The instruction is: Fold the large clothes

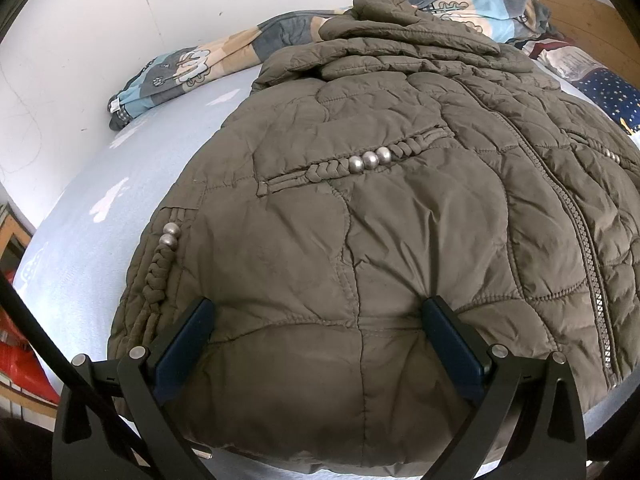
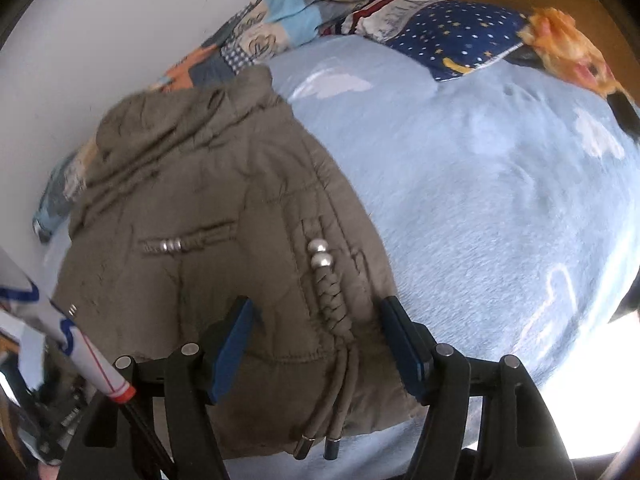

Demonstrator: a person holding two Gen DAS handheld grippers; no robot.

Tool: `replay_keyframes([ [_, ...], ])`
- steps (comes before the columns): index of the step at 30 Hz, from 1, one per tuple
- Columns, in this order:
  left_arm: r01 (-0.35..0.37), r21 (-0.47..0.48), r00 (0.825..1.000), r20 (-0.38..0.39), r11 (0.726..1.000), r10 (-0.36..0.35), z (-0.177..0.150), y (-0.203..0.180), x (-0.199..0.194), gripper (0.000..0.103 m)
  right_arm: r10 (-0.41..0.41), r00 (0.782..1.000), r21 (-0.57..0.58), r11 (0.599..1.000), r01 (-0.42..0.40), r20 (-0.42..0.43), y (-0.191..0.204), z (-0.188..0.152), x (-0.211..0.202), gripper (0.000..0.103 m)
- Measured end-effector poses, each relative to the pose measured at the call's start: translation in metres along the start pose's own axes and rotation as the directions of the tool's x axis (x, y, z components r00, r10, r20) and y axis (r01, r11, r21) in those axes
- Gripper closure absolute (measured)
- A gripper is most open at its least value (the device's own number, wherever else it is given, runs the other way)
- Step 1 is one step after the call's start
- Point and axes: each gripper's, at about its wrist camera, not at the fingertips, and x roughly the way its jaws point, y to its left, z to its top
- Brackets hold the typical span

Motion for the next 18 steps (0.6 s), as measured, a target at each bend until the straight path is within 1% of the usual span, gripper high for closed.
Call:
replay_keyframes([
  [6,-0.001,-0.001,1.000,-0.001,1.000,0.001,0.000,0.000,0.000,0.000,0.001,1.000,0.004,1.000,-0.001,-0.015,-0.002,0.001,0.006,0.030],
  [14,0.001,-0.001,1.000,-0.002,1.000,-0.001,0.000,-0.001,-0.001,0.000,0.029,1.000,0.046,0.998,-0.029,-0.002,-0.008,0.004,-0.004,0.030],
  [16,0.012,-0.004,1.000,-0.012,1.000,-0.012,0.001,-0.001,0.000,0.000,0.041,0.999,0.076,0.996,-0.042,0.014,-0.013,0.009,-0.011,0.030],
  [18,0.040,0.001,0.999,-0.037,0.999,-0.040,0.003,0.003,-0.001,0.000,0.037,0.999,0.110,0.993,-0.040,0.034,-0.021,0.013,-0.019,0.030],
])
